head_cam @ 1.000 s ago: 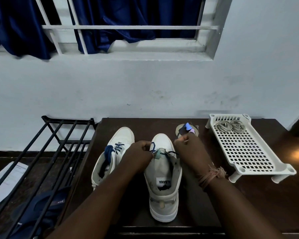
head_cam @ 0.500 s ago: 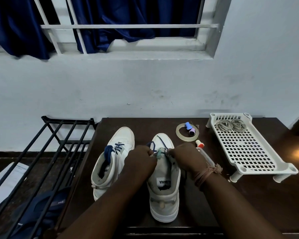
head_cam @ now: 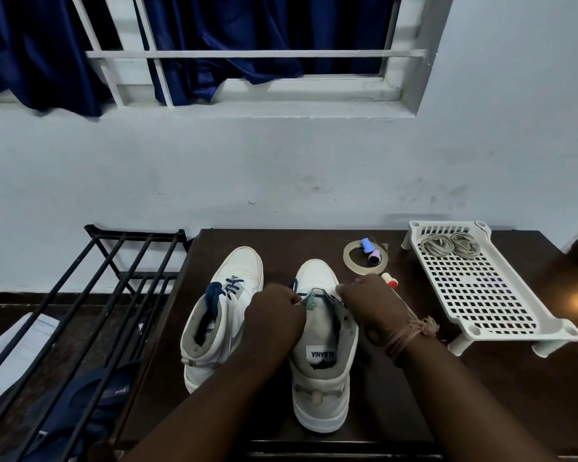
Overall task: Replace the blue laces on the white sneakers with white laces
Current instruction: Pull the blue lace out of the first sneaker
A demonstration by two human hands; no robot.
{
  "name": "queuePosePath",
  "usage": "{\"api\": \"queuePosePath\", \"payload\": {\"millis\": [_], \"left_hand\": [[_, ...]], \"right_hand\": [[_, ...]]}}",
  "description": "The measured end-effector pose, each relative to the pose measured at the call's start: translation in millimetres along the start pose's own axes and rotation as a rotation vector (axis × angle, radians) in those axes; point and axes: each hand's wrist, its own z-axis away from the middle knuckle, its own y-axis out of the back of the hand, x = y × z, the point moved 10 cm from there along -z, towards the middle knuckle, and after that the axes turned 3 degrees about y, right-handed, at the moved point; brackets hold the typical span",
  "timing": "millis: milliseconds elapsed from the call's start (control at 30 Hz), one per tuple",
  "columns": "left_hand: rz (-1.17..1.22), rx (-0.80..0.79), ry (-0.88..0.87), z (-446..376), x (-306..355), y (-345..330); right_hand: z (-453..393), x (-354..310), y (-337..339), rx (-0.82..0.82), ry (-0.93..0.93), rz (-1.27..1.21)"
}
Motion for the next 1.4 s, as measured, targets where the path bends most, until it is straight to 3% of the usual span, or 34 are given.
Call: {"api": "queuePosePath", "payload": {"millis": [100, 200, 300, 367, 433, 600, 933, 1033, 1167, 1200, 1333, 1400], "left_hand": [[-0.02, 0.009, -0.012, -0.4, 1.2, -0.4], [-0.022, 0.006, -0.01, -0.9, -0.2, -0.9], [-0.027, 0.005, -0.003, -1.3, -1.4, 0.1], [-0.019, -0.002, -0.011, -1.1, -0.6, -0.9], [-0.004, -0.008, -0.012, -0.2, -0.4, -1.6], [0.004, -0.001, -0.018, -1.6, -0.4, -1.6], [-0.027, 0.041, 0.01, -3.7, -5.6, -1.6], [-0.022, 0.045, 0.022, -5.6, -7.7, -3.0], [-0.023, 0.041, 0.009, -6.7, -7.5, -6.1], [-0.017, 0.045, 0.012, -7.6, -8.3, -6.5], [-0.03, 0.044, 0.089, -13.5, -20.3, -10.1], [-0.025, 0.031, 0.103, -14.0, -23.2, -12.2]], "right_hand": [[2.0, 5.5, -5.6, -0.077, -0.073, -0.082], [0.9, 9.1, 9.7, 0.052, -0.11, -0.163], [2.1, 9.5, 19.1, 0.106, -0.136, -0.405], [1.1, 11.3, 30.5, 0.226, -0.138, -0.639], [2.0, 6.4, 35.6, 0.267, -0.071, -0.717], [3.2, 10.2, 8.9, 0.074, -0.067, -0.27], [8.7, 7.0, -2.1, -0.076, -0.13, -0.1], [14.3, 0.4, -7.2, -0.173, -0.083, -0.083], [12.0, -13.3, 1.0, -0.152, 0.004, 0.054], [8.5, -17.4, 5.6, -0.117, 0.024, -0.024], [4.8, -13.9, 21.5, 0.071, -0.092, -0.951], [1.6, -15.4, 37.7, 0.164, -0.018, -1.061]]}}
